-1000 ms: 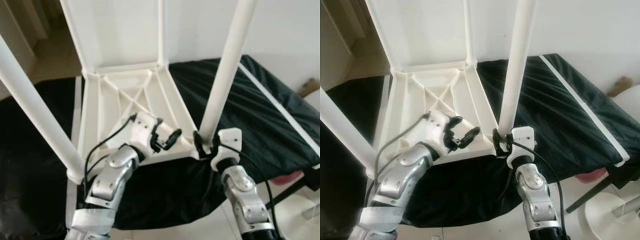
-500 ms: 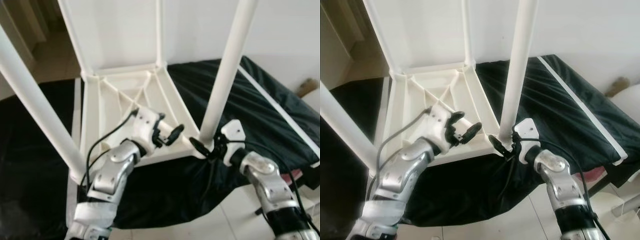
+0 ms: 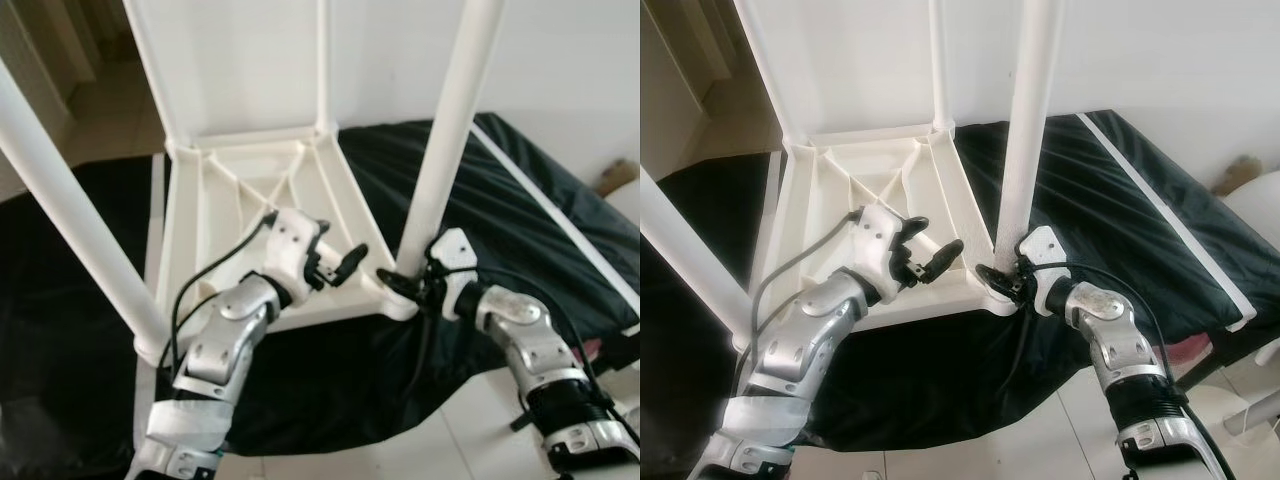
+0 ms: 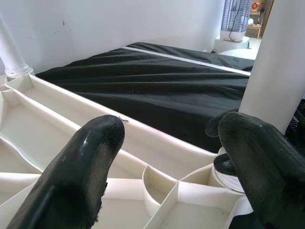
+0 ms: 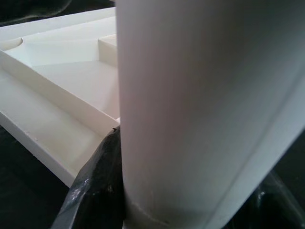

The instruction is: Building children table

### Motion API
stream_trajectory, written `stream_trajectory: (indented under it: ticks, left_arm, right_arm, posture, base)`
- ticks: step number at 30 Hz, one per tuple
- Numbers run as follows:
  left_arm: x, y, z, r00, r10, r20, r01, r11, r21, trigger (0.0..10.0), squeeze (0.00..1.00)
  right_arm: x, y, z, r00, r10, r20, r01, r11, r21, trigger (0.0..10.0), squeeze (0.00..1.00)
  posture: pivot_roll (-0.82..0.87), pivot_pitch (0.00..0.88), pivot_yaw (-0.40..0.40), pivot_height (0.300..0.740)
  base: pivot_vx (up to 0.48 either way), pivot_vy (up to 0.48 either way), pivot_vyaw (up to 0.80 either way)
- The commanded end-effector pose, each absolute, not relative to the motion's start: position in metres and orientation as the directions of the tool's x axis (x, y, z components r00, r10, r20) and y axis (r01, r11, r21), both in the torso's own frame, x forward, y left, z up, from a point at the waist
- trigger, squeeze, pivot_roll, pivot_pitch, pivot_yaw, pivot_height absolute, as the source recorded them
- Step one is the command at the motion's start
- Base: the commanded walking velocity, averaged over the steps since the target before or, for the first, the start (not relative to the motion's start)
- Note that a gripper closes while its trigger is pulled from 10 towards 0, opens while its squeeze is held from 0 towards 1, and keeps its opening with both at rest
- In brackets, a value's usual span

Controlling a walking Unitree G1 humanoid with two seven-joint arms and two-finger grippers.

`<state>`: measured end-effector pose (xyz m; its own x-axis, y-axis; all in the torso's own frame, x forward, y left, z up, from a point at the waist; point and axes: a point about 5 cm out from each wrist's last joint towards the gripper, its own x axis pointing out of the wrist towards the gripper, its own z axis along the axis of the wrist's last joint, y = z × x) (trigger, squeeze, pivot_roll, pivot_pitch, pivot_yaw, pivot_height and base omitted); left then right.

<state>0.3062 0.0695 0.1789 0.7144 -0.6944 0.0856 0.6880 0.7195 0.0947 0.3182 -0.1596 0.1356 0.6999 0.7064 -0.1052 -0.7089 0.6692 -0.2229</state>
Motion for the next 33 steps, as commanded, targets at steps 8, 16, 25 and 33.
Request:
stream_trajectory:
  ticks: [8, 16, 25, 33]
  left_arm:
    - [0.306, 0.07, 0.179, 0.72, -0.688, 0.087, 0.679, 0.725, 0.112, 10.0, 0.0]
    - [0.305, 0.067, 0.178, 0.714, -0.695, 0.087, 0.687, 0.719, 0.106, 10.0, 0.0]
    - [0.305, 0.064, 0.177, 0.709, -0.699, 0.094, 0.694, 0.715, 0.084, 10.0, 0.0]
    - [0.305, 0.06, 0.177, 0.703, -0.705, 0.098, 0.7, 0.71, 0.077, 10.0, 0.0]
  right_arm:
    - [0.308, -0.157, 0.117, 0.664, 0.723, -0.192, -0.747, 0.627, -0.221, 9.6, 0.0]
    - [0.303, -0.152, 0.12, 0.723, 0.675, -0.144, -0.69, 0.694, -0.206, 10.0, 0.0]
    - [0.294, -0.138, 0.112, 0.889, 0.448, -0.097, -0.458, 0.867, -0.194, 10.0, 0.0]
    - [0.286, -0.137, 0.097, 0.978, 0.158, -0.135, -0.176, 0.975, -0.135, 10.0, 0.0]
  posture:
    - [0.07, 0.0, 0.003, 0.74]
    - [0.04, 0.0, 0.005, 0.74]
    - [0.02, 0.0, -0.003, 0.74]
    - [0.01, 0.0, 0.003, 0.74]
  base:
    - [0.0, 0.0, 0.0]
    - [0.0, 0.0, 0.0]
    - [0.0, 0.0, 0.0]
    - [0.0, 0.0, 0.0]
